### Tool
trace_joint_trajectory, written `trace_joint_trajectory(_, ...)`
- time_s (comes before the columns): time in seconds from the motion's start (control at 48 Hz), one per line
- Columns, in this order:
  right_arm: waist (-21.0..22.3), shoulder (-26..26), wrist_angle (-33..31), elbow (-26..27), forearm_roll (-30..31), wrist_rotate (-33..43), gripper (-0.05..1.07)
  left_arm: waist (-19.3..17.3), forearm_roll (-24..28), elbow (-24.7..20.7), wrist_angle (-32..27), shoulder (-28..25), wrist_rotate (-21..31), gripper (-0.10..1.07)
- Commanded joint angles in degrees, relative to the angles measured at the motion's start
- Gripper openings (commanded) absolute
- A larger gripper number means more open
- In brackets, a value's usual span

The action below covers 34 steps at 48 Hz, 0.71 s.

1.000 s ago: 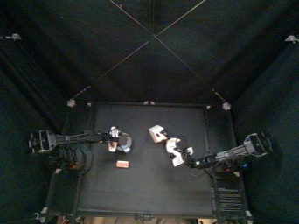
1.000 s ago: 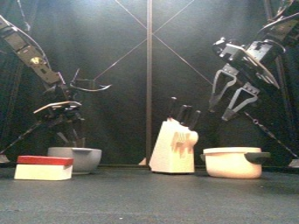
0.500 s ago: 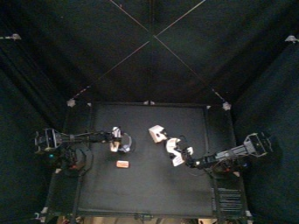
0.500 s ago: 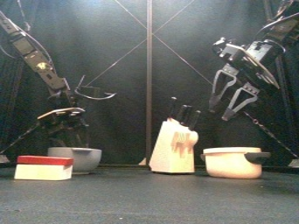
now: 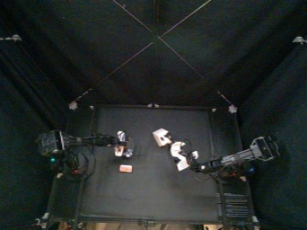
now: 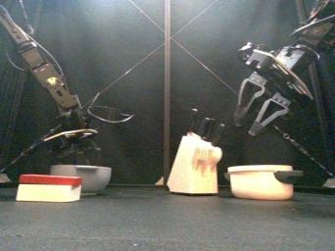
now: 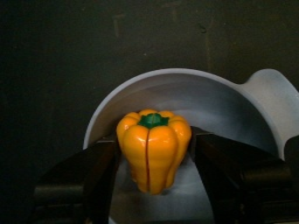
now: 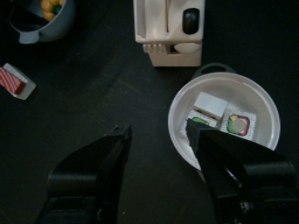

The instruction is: Grab squash

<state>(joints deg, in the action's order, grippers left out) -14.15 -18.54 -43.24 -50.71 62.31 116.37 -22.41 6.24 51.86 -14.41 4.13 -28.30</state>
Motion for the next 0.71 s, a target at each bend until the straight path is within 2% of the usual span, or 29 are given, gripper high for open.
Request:
trace_joint_trajectory(0.0, 0.3, -0.6, 0.0, 0.4, 0.3, -0.1, 0.87, -0.1, 0.3, -0.9, 0.1, 0.8, -0.1, 0.74)
trace_joint_trajectory(0.521, 0.2, -0.6, 0.0, 0.4, 0.3, 0.0, 0.87, 2.4, 0.1, 1.1, -2.6, 13.3, 0.4, 0.73)
trace_joint_trajectory(0.688, 0.2, -0.6, 0.0, 0.4, 0.3, 0.0, 0.87, 5.3, -3.3, 1.1, -6.0, 15.0, 1.3, 0.73)
